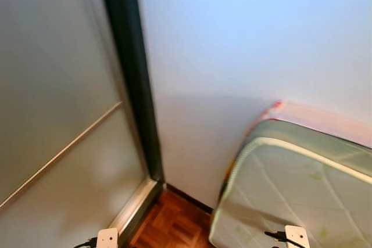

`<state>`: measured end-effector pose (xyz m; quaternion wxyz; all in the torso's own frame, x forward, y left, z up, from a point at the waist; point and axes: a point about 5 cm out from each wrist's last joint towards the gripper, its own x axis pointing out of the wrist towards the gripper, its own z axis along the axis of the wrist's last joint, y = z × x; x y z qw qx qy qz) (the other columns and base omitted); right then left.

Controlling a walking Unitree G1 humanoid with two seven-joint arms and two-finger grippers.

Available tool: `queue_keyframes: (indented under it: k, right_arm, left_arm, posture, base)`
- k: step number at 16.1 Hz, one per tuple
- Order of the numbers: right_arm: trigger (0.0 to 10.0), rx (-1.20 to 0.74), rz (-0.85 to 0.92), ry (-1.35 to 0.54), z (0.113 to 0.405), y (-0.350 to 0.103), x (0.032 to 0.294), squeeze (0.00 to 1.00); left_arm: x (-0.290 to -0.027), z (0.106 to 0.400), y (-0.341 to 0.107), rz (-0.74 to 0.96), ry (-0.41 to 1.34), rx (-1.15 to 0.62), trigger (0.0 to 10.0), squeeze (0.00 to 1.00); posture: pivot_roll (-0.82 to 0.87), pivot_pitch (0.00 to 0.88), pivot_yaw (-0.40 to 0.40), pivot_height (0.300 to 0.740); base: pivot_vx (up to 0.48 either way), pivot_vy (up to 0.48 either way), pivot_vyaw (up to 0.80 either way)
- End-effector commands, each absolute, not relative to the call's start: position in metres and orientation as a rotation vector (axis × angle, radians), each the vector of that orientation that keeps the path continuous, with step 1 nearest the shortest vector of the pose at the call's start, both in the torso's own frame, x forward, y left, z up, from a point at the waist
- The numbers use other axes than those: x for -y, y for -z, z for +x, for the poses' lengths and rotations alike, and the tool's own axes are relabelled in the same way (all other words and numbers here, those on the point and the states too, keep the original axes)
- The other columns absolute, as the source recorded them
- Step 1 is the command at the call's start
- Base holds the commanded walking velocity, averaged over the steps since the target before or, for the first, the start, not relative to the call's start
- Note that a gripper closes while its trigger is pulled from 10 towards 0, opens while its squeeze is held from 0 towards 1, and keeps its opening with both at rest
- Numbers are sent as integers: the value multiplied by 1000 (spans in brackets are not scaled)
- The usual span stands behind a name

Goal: Clean up the room

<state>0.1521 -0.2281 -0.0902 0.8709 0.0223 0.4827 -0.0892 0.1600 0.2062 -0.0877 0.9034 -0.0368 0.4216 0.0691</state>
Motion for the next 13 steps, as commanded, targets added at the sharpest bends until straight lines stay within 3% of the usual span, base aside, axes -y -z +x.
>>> queue_keyframes:
  k: [1,3,13]
  right_arm:
    - [10000,-990,146,189,147,80,266,0]
    - [10000,-969,143,137,164,81,244,0]
    - [10000,-953,151,135,170,77,246,0]
  left_arm:
    - [-230,195,70,-7,-169,-903,10000,0]
    - [-230,194,71,-2,-165,-901,10000,0]
    - [-229,193,72,31,-148,-908,10000,0]
  posture:
    - [-1,0,-5,740]
    - [0,0,-7,740]
    - [-3,0,7,740]
  base:
    - [0,0,-788]
    - [0,0,-788]
    - [0,0,-786]
